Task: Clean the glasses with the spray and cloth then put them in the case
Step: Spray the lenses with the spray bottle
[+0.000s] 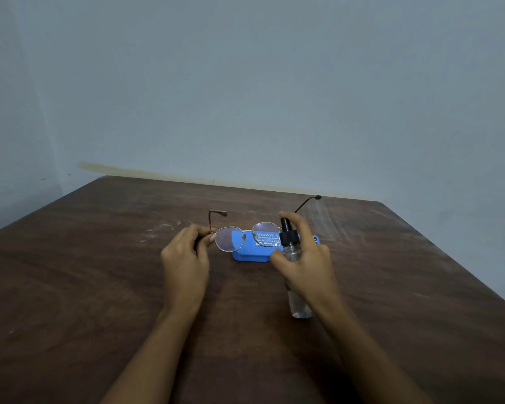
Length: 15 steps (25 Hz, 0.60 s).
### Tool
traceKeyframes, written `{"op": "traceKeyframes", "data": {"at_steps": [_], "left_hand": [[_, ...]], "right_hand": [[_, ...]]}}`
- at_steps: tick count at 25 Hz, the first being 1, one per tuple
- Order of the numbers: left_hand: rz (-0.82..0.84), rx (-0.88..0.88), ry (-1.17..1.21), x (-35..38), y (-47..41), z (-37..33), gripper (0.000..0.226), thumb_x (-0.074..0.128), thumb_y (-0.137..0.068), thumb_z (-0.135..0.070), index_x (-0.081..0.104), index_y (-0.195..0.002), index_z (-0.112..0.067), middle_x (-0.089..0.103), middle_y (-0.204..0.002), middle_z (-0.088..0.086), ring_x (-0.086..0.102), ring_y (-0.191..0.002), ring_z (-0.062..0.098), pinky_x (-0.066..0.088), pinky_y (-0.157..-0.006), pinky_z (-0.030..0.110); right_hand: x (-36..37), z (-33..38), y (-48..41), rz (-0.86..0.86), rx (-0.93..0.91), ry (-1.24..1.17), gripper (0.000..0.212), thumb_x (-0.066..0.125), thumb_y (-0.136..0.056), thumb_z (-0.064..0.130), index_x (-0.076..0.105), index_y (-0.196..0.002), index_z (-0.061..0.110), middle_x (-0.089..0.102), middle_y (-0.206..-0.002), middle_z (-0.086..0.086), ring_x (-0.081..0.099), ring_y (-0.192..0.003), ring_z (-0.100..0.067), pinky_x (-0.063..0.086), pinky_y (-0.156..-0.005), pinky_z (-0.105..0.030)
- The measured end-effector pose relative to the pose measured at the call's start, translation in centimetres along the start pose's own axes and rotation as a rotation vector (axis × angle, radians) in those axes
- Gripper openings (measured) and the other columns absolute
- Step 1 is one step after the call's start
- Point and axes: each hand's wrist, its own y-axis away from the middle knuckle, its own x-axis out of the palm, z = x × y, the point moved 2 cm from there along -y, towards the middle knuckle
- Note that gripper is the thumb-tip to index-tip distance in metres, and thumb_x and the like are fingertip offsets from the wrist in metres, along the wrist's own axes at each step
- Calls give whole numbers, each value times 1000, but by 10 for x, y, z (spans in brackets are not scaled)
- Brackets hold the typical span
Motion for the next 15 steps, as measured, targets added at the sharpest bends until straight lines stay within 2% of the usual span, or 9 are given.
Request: {"op": "traceKeyframes", "data": {"at_steps": [3, 6, 13, 15], "left_hand": [[4, -8, 2, 0, 0, 0, 15, 60, -73, 9, 67, -78, -3, 70, -75, 8, 53, -74, 9, 38, -63, 17], [1, -1, -11, 1, -1, 0, 14, 60, -73, 8, 67, -78, -4, 70, -75, 8, 53, -76, 9, 37, -63, 14], [-7, -30, 4, -1, -1, 0, 16, 58, -75, 8, 67, -78, -5, 68, -75, 2, 54, -71, 5, 38, -64, 7], [-13, -84, 40, -2, -1, 0, 13, 58, -78, 4, 67, -81, -5, 69, -77, 3, 58, -70, 9, 41, -64, 13]], "right_hand": [[0, 0, -1, -8, -16, 1, 47, 60, -71, 6, 48, -110, 31, 56, -69, 5, 48, -52, -1, 36, -46, -9], [1, -1, -1, -2, -18, 19, 45, 60, -71, 7, 47, -108, 30, 56, -71, 3, 49, -54, 2, 36, -46, -8], [0, -2, -1, -15, -23, -23, 56, 57, -73, 6, 44, -112, 44, 57, -71, -5, 42, -49, -7, 36, -44, -13], [0, 0, 0, -26, -63, -37, 59, 58, -73, 4, 42, -110, 48, 61, -71, -12, 42, -47, -8, 37, -45, -13]]}}
